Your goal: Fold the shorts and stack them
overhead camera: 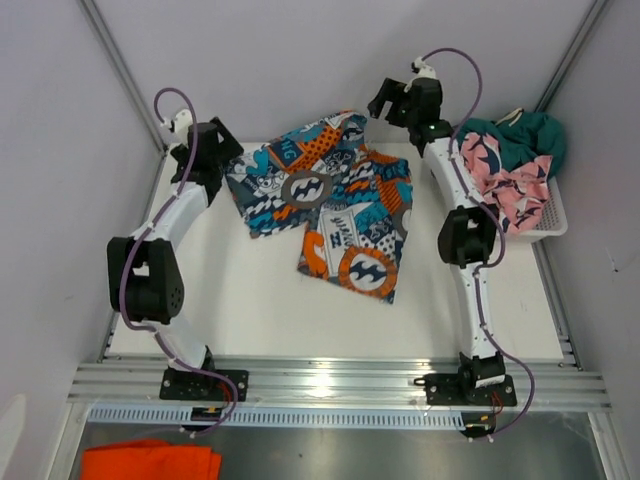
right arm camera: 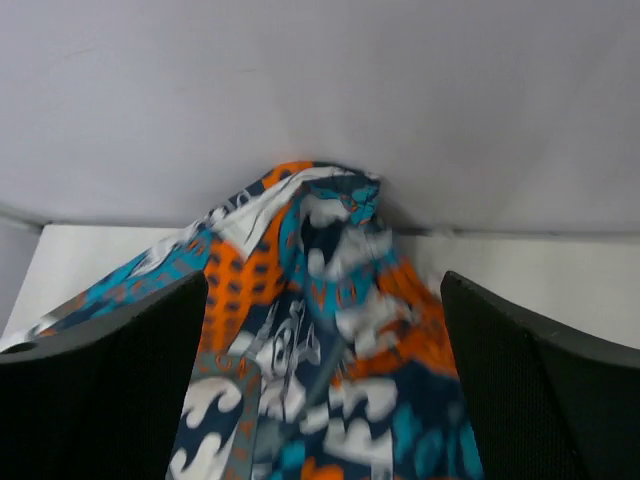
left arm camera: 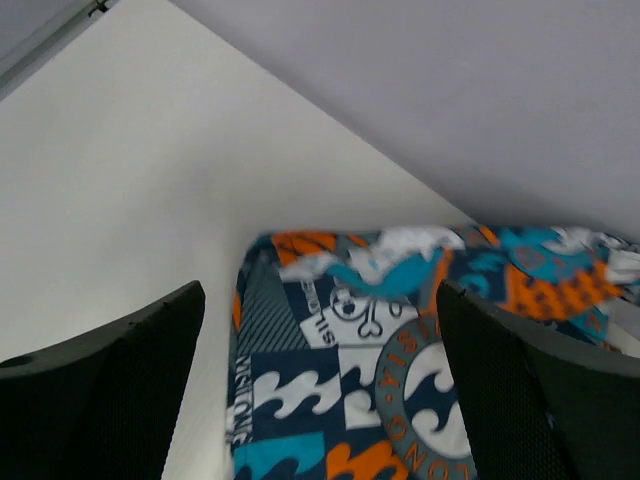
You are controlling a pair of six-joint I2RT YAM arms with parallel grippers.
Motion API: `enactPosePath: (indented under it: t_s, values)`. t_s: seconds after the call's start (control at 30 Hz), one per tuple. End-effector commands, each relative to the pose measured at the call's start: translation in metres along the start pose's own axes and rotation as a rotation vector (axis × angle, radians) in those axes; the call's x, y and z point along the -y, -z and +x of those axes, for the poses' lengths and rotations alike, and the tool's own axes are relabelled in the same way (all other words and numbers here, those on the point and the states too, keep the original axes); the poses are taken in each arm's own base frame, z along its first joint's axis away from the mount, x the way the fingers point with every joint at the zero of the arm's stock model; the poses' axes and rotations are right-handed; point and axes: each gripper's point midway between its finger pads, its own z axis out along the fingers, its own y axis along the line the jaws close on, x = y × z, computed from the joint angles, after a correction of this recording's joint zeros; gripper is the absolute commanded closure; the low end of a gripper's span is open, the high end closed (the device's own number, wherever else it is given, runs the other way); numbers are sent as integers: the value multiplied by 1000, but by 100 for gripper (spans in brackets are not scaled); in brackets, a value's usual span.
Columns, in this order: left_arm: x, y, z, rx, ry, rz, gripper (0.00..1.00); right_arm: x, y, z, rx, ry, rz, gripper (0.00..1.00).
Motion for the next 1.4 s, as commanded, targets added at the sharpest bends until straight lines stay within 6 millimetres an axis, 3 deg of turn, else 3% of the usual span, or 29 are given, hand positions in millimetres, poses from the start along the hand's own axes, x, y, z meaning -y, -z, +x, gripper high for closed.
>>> enactPosePath:
  t_s: [0.0, 0.03, 0.07, 0.1, 0.13, 0.17, 0.2, 0.23, 0.27, 0.3, 0.33, 0.37, 0.4, 0.43, 0.5, 0.53, 0.57, 0.6, 0.63, 0.7, 0.73, 0.8, 0.97, 1.23, 1.27, 1.33, 1.37]
  values:
    - [6, 24, -13, -25, -7, 31, 1, 13, 41, -19, -55, -48, 88, 0]
    - [13, 42, -29, 14, 17, 77, 1, 10, 47, -35, 12, -48, 57, 1]
    - [14, 52, -32, 22, 23, 91, 1, -13, 83, -71, 85, -43, 19, 0]
    - [9, 60, -18, -7, 5, 81, 1, 11, 86, -19, -10, -61, 69, 0]
    - [11, 75, -27, 10, 3, 93, 1, 14, 96, -16, -17, -63, 88, 1]
    - [9, 83, -23, -5, -14, 89, 1, 11, 114, -22, -13, -60, 97, 1]
    - [15, 93, -14, -23, -33, 109, 1, 23, 120, 6, -79, -68, 132, 2]
    - [16, 101, -7, -34, -53, 122, 1, 26, 127, 20, -117, -75, 145, 5]
    - [21, 115, -5, -34, -65, 150, 1, 21, 141, 20, -119, -75, 134, 7]
    - [33, 128, 8, -54, -95, 189, 1, 29, 149, 56, -190, -82, 155, 11]
    - [38, 136, 14, -63, -108, 208, 1, 35, 157, 69, -210, -71, 190, 13]
    - [48, 152, 26, -81, -129, 247, 1, 21, 170, 75, -217, -49, 186, 13]
    - [53, 161, 31, -86, -136, 273, 1, 29, 183, 110, -288, -35, 227, 13]
    - [50, 165, 48, -113, -153, 280, 1, 34, 191, 123, -304, -20, 269, 13]
    - [62, 188, 59, -125, -157, 348, 1, 23, 211, 144, -339, -26, 264, 15]
    - [57, 191, 72, -147, -172, 347, 1, 32, 225, 175, -402, -39, 291, 16]
    - [60, 204, 77, -159, -184, 370, 1, 26, 235, 189, -424, -65, 292, 17]
    - [59, 210, 80, -161, -192, 379, 1, 18, 247, 188, -408, -74, 276, 16]
    - [56, 214, 85, -167, -203, 378, 1, 28, 265, 214, -446, -68, 327, 17]
    - [51, 230, 95, -184, -227, 400, 1, 14, 290, 224, -443, -66, 347, 19]
    - [49, 234, 99, -195, -236, 409, 1, 23, 305, 242, -463, -47, 394, 20]
    - [42, 243, 115, -227, -260, 419, 1, 20, 323, 261, -497, -70, 422, 24]
    - [26, 262, 131, -249, -277, 442, 1, 24, 347, 293, -516, -77, 437, 38]
    - [5, 278, 133, -262, -305, 444, 1, 27, 336, 329, -575, -66, 443, 48]
    - [4, 281, 131, -257, -303, 450, 1, 26, 337, 334, -594, -58, 441, 60]
    - [-1, 283, 131, -263, -314, 446, 1, 18, 334, 332, -590, -45, 424, 74]
    - [-2, 284, 130, -259, -314, 448, 1, 10, 337, 333, -597, -26, 407, 92]
